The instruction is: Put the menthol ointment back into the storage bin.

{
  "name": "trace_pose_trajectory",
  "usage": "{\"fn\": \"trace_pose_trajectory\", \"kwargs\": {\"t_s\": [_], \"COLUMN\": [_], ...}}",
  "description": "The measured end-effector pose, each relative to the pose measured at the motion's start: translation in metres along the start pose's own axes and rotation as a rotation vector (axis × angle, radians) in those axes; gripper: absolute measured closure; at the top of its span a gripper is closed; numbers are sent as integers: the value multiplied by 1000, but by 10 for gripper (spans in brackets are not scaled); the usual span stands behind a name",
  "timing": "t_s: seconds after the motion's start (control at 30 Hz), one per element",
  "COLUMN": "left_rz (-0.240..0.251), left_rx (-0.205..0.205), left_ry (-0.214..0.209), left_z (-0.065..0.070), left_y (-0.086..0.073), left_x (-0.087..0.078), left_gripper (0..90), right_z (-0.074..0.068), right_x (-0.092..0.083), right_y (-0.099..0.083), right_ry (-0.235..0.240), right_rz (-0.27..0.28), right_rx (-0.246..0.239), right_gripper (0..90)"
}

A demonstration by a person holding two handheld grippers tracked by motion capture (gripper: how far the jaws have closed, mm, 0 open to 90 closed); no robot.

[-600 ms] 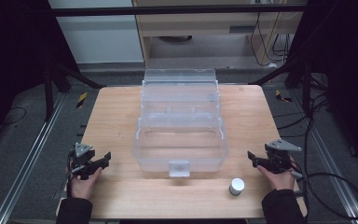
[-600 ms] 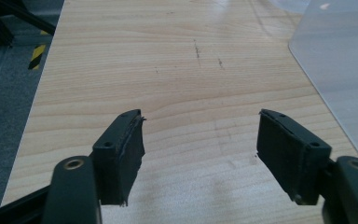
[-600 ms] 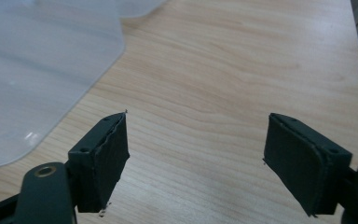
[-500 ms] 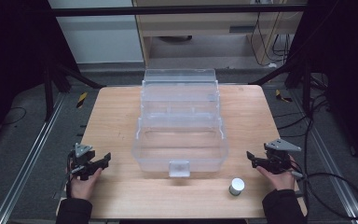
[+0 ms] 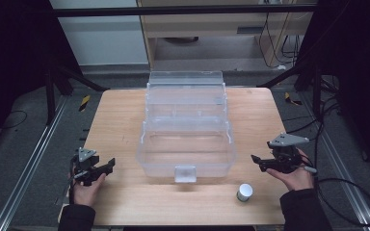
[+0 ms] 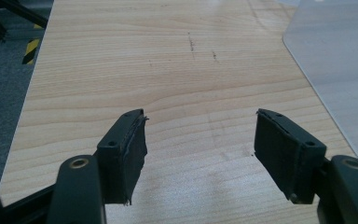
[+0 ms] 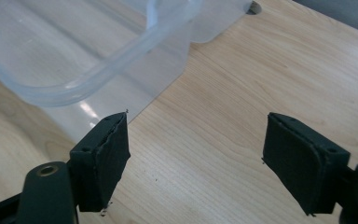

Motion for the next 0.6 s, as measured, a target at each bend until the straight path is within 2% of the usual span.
{"fn": "trace_pose_trajectory", "kwargs": {"t_s": [0.1, 0.27, 0.3, 0.33, 0.37, 0.4, 0.6], "left_rz": [-4, -6, -6, -7, -7, -8, -14], "left_rx": [1, 6, 6, 4, 4, 10, 12], "left_ry": [1, -1, -1, -4, -4, -3, -9], "left_z": [0, 1, 1, 1, 1, 1, 3], "left_y": [0, -1, -1, -1, -1, 0, -1], "left_x": [1, 0, 0, 1, 1, 1, 2], "left_gripper": [341, 343, 343, 343, 344, 345, 346], "right_z": [-4, -17, -17, -23, -23, -29, -45], "right_x": [-10, -26, -26, -30, -30, -32, -34], "right_y": [9, 20, 20, 22, 22, 22, 17], "right_ry": [12, 65, 65, 79, 79, 95, 132], "right_rz": [-15, -54, -54, -81, -81, -108, -180], "right_rx": [-57, -158, -158, -208, -208, -246, -328], "right_gripper": [221, 201, 201, 196, 196, 195, 186]}}
Point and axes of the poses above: each handheld gripper's, and its own axes: x roughly forward along the jaws, y roughly out of its top, z roughly to its right, the point moved 10 cm from there along x, roughly forward along the jaws, and after that the axes turned 13 degrees about -z, right-handed, at the moved point
